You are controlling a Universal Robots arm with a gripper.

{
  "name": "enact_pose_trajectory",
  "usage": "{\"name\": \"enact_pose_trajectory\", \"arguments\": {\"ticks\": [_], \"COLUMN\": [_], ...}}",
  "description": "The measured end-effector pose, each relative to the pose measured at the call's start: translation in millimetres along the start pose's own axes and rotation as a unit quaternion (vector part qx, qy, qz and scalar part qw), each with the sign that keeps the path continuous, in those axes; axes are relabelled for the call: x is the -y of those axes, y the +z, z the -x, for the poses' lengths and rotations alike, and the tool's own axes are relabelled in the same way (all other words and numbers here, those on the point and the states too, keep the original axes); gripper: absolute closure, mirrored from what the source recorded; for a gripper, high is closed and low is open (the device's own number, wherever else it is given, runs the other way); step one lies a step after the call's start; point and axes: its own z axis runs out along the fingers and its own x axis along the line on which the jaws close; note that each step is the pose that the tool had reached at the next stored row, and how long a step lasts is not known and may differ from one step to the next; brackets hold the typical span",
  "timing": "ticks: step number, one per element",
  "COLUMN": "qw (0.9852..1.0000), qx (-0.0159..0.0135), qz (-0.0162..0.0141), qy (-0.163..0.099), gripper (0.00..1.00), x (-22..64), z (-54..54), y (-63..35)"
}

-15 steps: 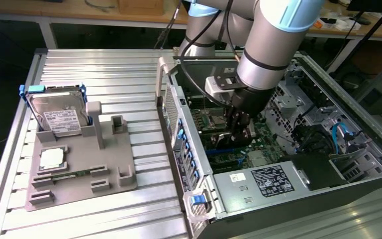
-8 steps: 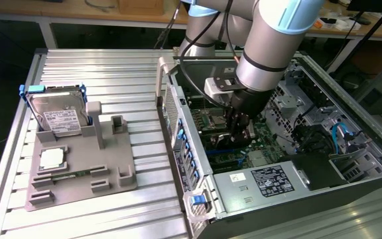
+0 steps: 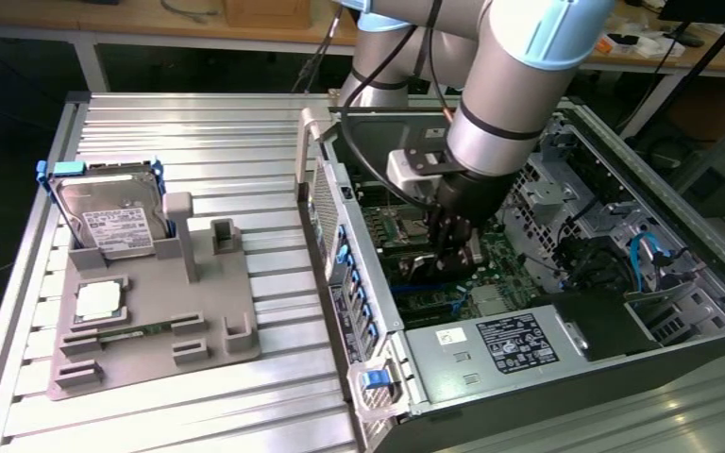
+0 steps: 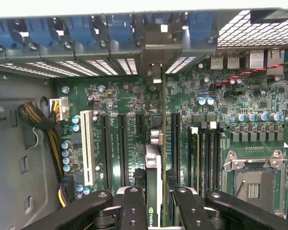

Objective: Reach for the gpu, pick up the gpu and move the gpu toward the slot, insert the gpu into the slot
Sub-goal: 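Insert the gpu into the slot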

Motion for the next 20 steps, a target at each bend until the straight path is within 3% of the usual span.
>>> {"name": "enact_pose_trajectory", "arguments": {"ticks": [20], "qw": [1.0], "qx": [0.0015], "qz": [0.0001], "qy": [0.003], "gripper": [0.73], "x": [-2.5], "z": [-0.1], "y": [1.0]}}
